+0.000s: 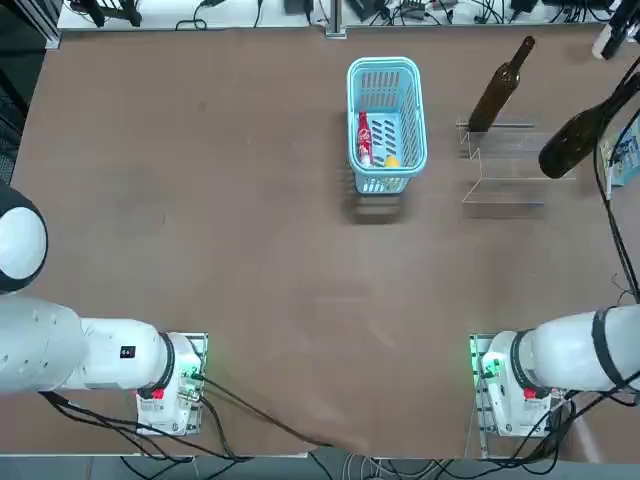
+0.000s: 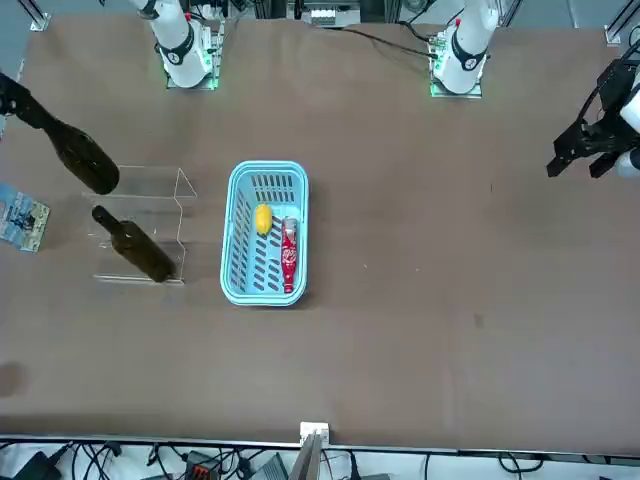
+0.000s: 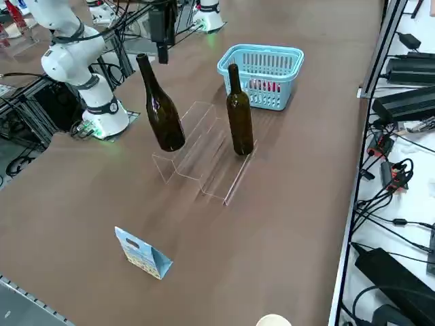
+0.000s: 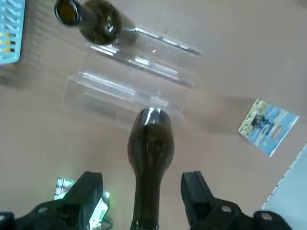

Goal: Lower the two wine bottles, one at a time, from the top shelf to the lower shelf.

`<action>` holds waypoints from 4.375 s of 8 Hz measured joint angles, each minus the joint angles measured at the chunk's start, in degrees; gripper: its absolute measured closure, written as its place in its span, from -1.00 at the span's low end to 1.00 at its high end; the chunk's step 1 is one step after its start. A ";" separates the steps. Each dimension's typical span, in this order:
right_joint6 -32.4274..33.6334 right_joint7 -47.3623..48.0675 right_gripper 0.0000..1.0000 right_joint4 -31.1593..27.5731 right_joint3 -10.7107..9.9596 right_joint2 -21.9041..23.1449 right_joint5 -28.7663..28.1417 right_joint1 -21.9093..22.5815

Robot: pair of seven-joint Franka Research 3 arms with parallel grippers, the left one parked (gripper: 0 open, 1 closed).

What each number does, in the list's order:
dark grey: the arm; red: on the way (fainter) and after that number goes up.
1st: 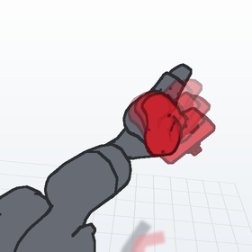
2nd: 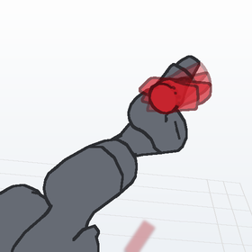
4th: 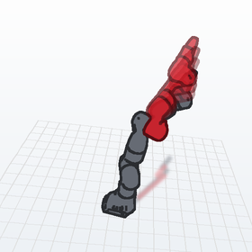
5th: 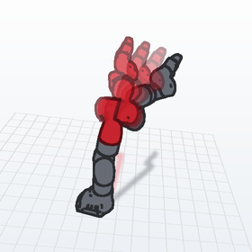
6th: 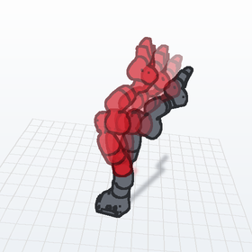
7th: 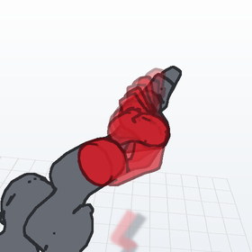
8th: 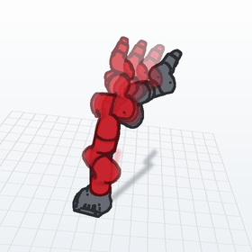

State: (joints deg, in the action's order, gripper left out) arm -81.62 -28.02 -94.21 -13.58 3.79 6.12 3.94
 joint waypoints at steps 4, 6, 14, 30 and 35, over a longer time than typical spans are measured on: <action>-1.66 0.00 -1.00 -8.52 -0.72 5.75 0.90 -0.80; -2.34 0.00 -0.96 -11.61 -0.76 8.08 1.58 -1.04; -3.82 0.00 -0.37 -13.95 -0.74 9.05 3.76 -1.41; -4.49 0.01 0.22 -14.02 -0.39 9.15 3.79 -1.41; -5.54 -5.06 0.22 -7.35 0.61 4.82 3.80 -1.36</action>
State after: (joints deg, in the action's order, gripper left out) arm -87.16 -33.08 -101.56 -12.97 8.61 9.91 2.58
